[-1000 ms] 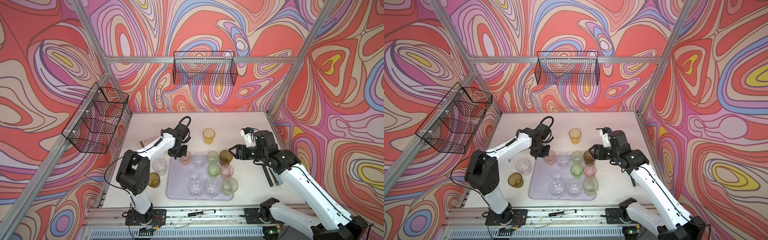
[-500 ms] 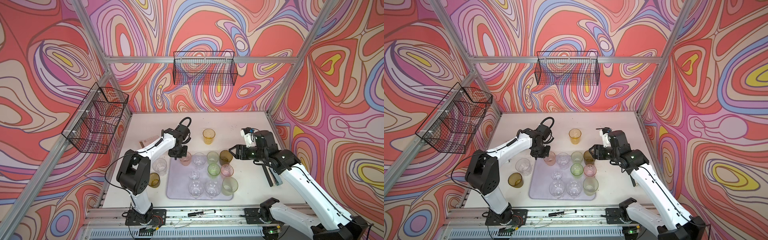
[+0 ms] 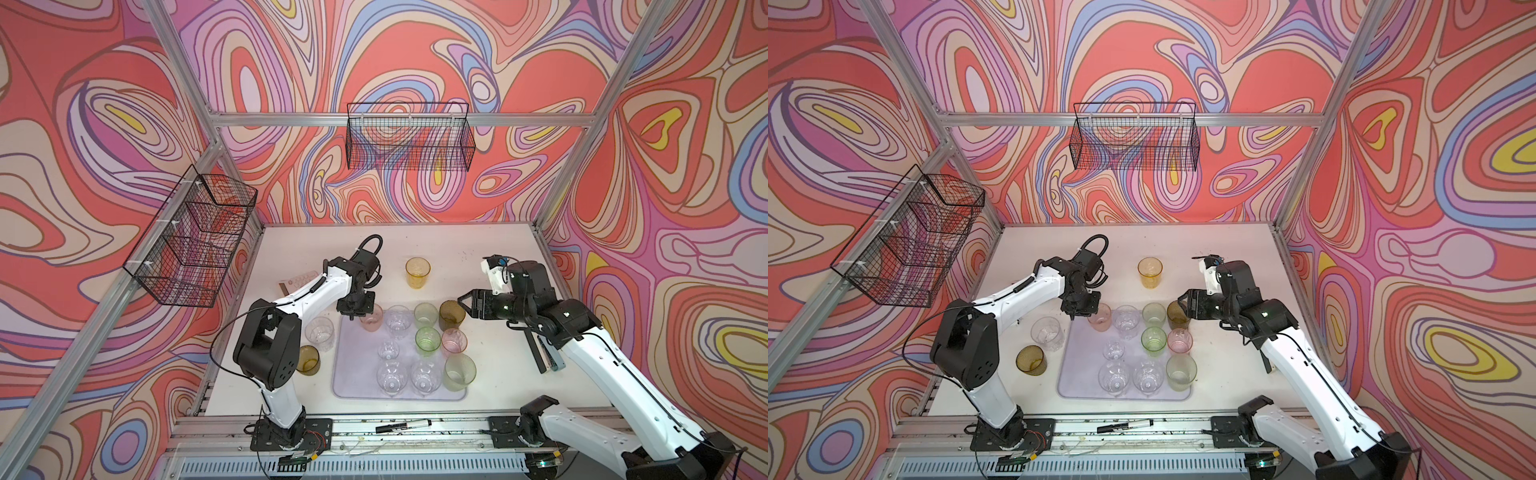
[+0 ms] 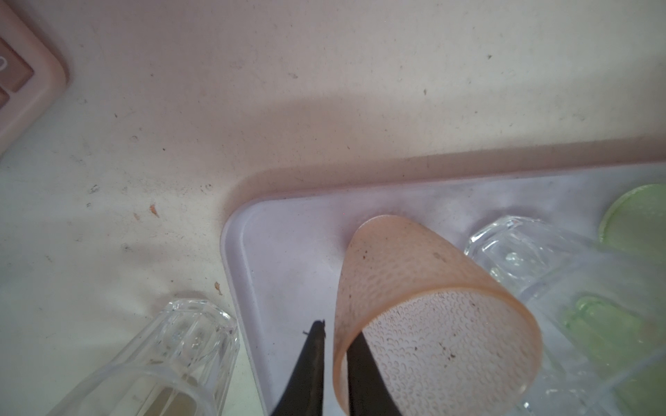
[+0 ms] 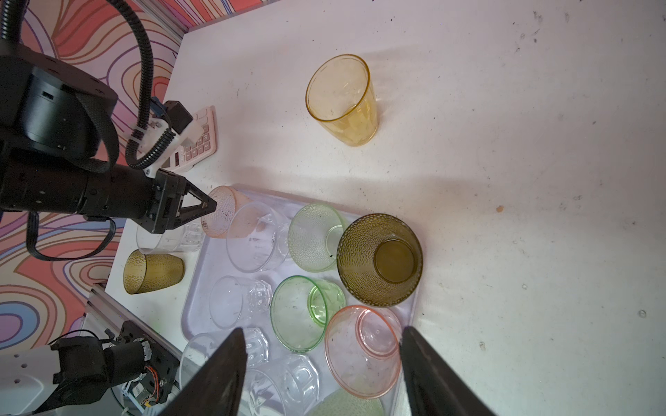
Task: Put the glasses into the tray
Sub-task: 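Lower the pink cup onto the tray corner with the left gripper, then open the left gripper to release the pink cup on the tray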
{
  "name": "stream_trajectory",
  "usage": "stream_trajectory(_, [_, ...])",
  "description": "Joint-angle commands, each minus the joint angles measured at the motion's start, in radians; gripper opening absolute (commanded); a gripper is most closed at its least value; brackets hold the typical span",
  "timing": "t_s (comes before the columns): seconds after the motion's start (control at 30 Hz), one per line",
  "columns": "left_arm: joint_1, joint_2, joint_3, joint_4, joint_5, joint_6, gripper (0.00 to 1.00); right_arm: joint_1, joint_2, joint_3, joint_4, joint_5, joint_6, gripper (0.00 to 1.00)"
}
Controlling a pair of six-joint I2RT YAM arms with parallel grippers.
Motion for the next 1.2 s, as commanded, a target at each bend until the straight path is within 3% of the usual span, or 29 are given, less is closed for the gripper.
stream_trajectory(0.0, [-0.007, -0.013, 0.028, -0.043, -0.007, -0.006, 0.2, -0.003, 0.003, -0.005, 0.007, -0.008, -0.01, 0.7])
stream_trajectory(0.63, [-0.008, -0.068, 0.141, -0.107, 0.035, 0.033, 0.27, -0.003, 0.008, 0.001, 0.009, -0.022, -0.009, 0.7])
stream_trajectory(1.17, [-0.016, 0.018, 0.28, -0.11, 0.083, 0.083, 0.28, -0.003, 0.001, 0.023, -0.014, -0.013, -0.012, 0.7])
